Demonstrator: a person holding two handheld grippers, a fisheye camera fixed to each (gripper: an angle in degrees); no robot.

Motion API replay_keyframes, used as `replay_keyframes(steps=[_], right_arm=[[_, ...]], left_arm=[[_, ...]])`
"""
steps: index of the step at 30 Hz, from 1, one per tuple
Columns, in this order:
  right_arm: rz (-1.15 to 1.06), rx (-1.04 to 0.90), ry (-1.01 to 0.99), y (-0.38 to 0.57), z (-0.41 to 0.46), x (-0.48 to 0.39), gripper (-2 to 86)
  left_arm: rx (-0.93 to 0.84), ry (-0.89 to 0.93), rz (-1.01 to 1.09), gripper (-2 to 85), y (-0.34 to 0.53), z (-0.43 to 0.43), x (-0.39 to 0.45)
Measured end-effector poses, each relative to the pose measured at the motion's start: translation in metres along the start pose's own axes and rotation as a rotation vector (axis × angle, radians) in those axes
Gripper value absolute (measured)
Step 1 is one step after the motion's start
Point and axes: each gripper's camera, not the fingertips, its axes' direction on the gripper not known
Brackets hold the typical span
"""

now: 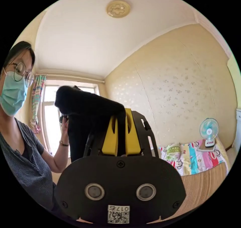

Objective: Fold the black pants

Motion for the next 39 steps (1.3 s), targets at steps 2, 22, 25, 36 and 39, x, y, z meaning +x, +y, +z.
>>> replay_keyframes(steps=[2,22,25,36,39], right_arm=[[-0.074,-0.049,0.008,-0.017,0.010,-0.023,5.5],[0.056,-0.055,0.184,-0.059,0.052,0.073,6.9],[0.163,-0.191,0.203,-0.058,0.107,0.170,6.6],[0.428,-0.888,0.507,0.098,0.390,0.613,8.2],[0.459,-1.081,0.437,0.214,0.362,0.647,7.8]], left_arm=[[-0.041,-0.084,-0.026,4.1,-0.013,-0.042,-0.015],[0.283,-0.296,-0.097,3.9,-0.065,-0.069,-0.112],[0.271,-0.401,-0.268,3.8,-0.057,-0.029,-0.204],[-0.399,-0.818,-0.641,8.0,0.051,0.098,-0.669],[-0.617,-0.812,-0.707,8.3,0.169,0.080,-0.691]])
